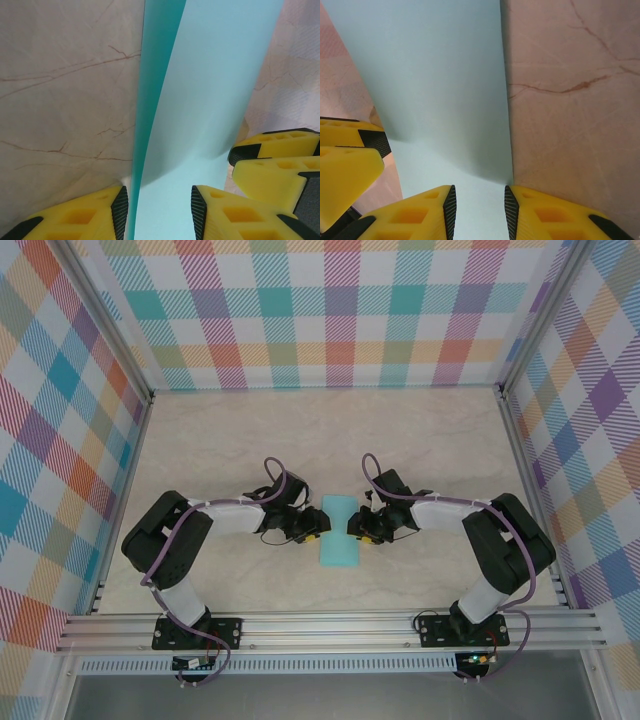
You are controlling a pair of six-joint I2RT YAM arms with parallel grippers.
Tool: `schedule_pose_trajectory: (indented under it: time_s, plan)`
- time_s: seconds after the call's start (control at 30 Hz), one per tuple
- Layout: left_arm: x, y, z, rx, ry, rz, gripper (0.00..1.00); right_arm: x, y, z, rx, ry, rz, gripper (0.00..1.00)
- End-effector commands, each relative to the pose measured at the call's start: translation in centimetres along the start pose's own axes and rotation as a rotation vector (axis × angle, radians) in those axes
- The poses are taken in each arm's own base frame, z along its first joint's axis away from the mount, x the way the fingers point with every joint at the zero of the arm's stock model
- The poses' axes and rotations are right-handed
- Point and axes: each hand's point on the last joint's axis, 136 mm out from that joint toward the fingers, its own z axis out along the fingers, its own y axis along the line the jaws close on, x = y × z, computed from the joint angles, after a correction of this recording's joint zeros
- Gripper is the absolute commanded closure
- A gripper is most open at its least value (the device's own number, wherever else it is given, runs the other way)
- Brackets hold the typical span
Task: Fold a paper plane with a square sheet of paper (pick it up from the middle)
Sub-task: Fold the triangle a second time at the center of the table.
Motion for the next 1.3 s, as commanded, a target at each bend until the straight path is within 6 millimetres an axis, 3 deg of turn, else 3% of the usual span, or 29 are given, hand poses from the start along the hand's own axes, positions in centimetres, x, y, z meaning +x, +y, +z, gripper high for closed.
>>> schedule_pose_trajectory:
  time_s: [0.0, 0.57, 1.0, 1.27]
  plan:
    - [0.0, -0.6, 0.5, 0.043, 0.012, 0.009, 0.61, 0.5, -1.2, 0.5, 0.021, 0.012, 0.022, 0.66]
    - [-0.4, -1.1, -0.4, 0.044, -0.026, 0.016, 0.62, 0.5, -1.3, 0.4, 0.017, 0.01, 0.02, 0.66]
    - [-0.8, -2.0, 0.4, 0.101, -0.022, -0.004, 0.62, 0.5, -1.2, 0.1, 0.01, 0.006, 0.016, 0.68]
    - [-0.9, -1.3, 0.4, 0.073, -0.032, -0.017, 0.65, 0.2, 0.0, -1.8, -0.011, -0.048, -0.018, 0.65]
